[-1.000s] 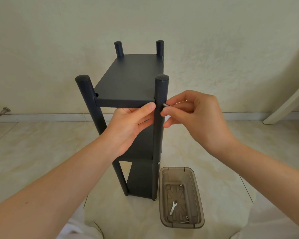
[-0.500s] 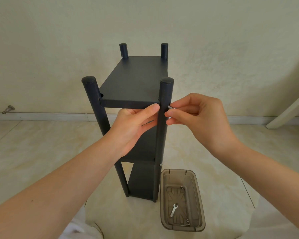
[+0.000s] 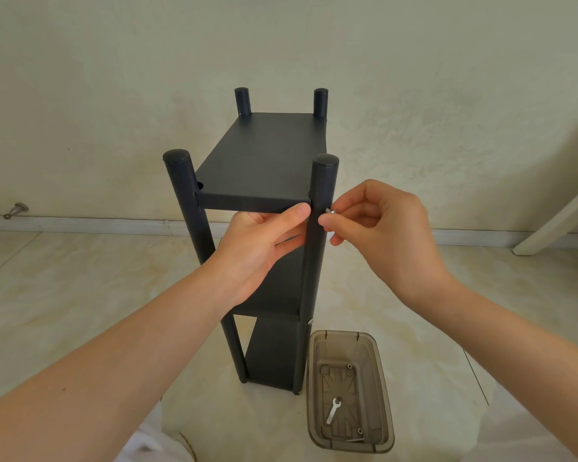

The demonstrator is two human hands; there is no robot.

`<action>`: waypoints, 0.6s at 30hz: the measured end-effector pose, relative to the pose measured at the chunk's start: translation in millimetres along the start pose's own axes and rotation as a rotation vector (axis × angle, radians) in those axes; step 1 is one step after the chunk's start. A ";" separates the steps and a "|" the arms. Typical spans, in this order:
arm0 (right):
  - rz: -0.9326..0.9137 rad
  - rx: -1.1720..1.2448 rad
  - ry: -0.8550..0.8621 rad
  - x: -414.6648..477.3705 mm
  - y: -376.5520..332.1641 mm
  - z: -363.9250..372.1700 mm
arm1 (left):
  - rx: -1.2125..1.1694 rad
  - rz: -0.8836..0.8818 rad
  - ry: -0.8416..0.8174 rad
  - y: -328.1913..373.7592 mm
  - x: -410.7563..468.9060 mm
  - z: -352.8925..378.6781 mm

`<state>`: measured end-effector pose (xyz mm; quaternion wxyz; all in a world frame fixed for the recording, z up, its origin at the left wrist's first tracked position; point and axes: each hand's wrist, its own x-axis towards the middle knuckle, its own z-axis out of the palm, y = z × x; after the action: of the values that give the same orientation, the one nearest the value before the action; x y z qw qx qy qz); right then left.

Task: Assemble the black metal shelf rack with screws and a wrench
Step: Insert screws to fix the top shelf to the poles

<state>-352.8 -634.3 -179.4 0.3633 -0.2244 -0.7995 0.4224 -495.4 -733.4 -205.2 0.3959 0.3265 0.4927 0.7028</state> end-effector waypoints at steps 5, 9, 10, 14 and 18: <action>0.003 0.054 -0.102 -1.4 -0.3 -8.1 | -0.011 0.015 -0.026 -0.3 -0.9 -3.8; 0.044 0.120 -0.115 0.6 -0.8 -10.2 | -0.001 0.021 -0.066 0.5 0.3 -5.4; 0.058 0.139 -0.113 1.1 -0.7 -10.4 | -0.001 0.019 -0.069 0.6 0.6 -5.2; 0.039 0.135 -0.105 3.9 0.2 -13.2 | -0.010 0.013 -0.057 1.2 0.9 -3.2; -0.009 0.062 -0.107 6.7 -1.3 -15.3 | -0.007 0.004 -0.051 0.6 1.4 -2.6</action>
<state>-345.3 -622.7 -169.8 0.3285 -0.1865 -0.8054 0.4567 -498.4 -733.4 -205.3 0.4083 0.3437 0.4792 0.6968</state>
